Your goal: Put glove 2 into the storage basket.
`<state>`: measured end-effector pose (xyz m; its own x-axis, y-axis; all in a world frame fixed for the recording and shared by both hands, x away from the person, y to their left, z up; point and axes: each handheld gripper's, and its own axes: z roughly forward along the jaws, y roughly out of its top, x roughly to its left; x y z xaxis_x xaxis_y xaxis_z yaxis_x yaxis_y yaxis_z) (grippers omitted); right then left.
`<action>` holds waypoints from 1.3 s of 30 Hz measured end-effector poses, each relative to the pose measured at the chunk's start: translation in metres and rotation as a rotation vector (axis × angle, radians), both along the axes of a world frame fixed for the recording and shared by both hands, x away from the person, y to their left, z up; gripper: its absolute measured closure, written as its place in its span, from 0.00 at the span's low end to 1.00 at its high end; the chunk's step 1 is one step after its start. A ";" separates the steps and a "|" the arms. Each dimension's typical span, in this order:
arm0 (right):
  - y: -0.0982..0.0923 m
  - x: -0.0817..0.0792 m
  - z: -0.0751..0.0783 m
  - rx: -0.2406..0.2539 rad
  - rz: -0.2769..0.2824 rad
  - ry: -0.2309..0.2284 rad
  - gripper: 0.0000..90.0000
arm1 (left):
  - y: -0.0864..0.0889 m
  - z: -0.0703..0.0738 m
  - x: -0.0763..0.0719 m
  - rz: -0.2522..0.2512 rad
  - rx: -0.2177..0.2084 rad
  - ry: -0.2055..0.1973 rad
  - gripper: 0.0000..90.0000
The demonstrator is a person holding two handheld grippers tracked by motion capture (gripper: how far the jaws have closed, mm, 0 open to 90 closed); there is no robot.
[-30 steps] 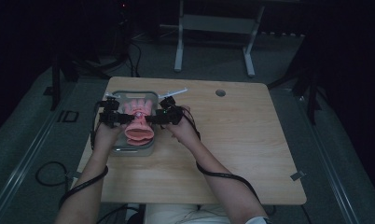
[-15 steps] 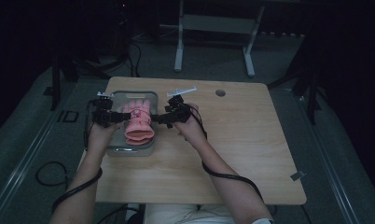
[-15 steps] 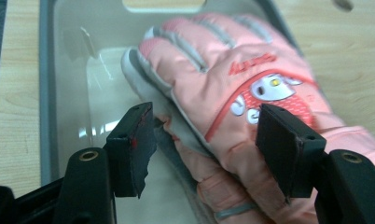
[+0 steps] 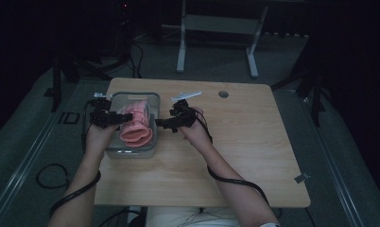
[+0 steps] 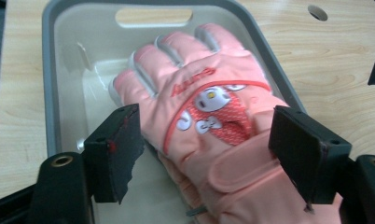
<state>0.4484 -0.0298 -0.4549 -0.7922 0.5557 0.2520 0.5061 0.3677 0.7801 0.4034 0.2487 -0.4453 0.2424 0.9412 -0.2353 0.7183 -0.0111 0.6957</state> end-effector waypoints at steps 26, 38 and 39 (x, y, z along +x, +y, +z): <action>-0.025 -0.003 -0.011 -0.014 0.010 -0.014 0.18 | -0.050 0.026 -0.028 -0.145 0.043 -0.176 0.09; -0.054 -0.013 -0.013 -0.023 0.000 -0.034 0.18 | -0.116 0.027 -0.064 -0.384 0.076 -0.242 0.07; -0.056 -0.014 -0.014 -0.025 0.003 -0.035 0.18 | -0.123 0.026 -0.068 -0.406 0.072 -0.244 0.07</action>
<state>0.4341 -0.0860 -0.4690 -0.8020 0.5590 0.2106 0.4777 0.3885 0.7879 0.3359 0.1255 -0.4196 0.6341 0.7707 -0.0634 0.4616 -0.3115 0.8306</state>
